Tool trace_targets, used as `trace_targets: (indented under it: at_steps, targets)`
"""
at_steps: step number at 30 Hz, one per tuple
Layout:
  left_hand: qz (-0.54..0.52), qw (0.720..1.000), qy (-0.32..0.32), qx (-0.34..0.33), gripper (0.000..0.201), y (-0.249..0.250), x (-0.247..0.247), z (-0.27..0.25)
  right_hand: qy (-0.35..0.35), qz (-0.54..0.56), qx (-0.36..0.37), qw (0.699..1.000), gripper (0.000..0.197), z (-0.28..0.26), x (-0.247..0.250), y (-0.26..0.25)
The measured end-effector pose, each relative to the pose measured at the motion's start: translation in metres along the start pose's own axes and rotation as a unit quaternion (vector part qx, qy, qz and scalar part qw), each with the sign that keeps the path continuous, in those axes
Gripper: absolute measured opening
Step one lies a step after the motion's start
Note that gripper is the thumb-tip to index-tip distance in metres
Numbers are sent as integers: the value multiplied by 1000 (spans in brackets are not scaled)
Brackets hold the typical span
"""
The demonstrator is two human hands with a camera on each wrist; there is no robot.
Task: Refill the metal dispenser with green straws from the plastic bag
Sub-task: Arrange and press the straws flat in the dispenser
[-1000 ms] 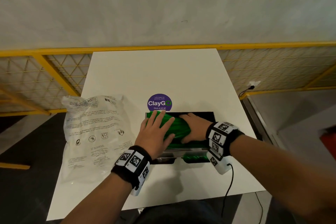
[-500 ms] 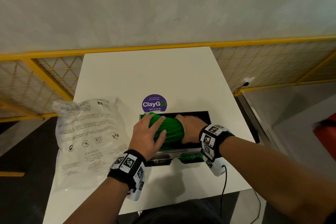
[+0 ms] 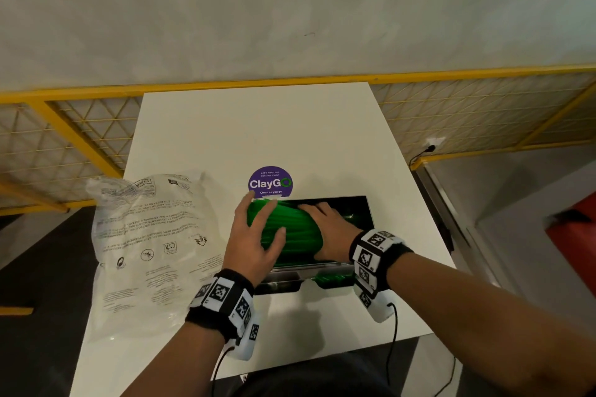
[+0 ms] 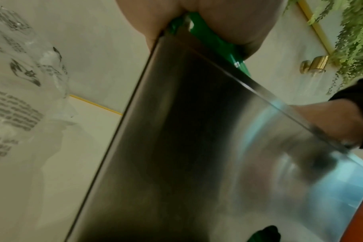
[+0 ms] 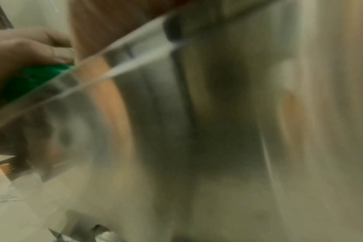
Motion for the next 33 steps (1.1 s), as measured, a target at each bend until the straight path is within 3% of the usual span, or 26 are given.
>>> trace_targets:
  at_steps: [4, 9, 12, 17, 23, 28, 33]
  targets:
    - [-4, 997, -45, 59, 74, 0, -6, 5, -14, -12, -10, 1000, 106, 1, 7, 9]
    - [15, 994, -86, 70, 71, -3, -9, 5, -56, 2, -4, 998, 119, -1, 17, 10]
    - [5, 994, -82, 75, 71, -5, -9, 5, -76, -57, -18, 995, 118, 5, 17, 1]
    - [-66, 995, -56, 45, 68, -3, -4, 7, -65, -77, -22, 995, 91, 10, 23, -11]
    - [-117, 992, -31, 30, 39, -1, 5, 12, -20, -76, 5, 997, 70, 8, 35, -15]
    - [-149, 987, -26, 51, 38, -5, 7, 8, 4, -72, 24, 997, 76, 6, 37, -18]
    - [-63, 993, -81, 55, 61, -9, 11, 9, 6, -78, 7, 997, 91, -2, 22, -11]
Point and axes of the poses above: each hand's wrist, its own z-axis towards the middle knuckle, its own x-axis out of the back of the hand, y = z × x, the point moved 1 cm from there along z, towards the middle knuckle, and after that the axes turned 2 degrees about x, right-handed, at the moved point
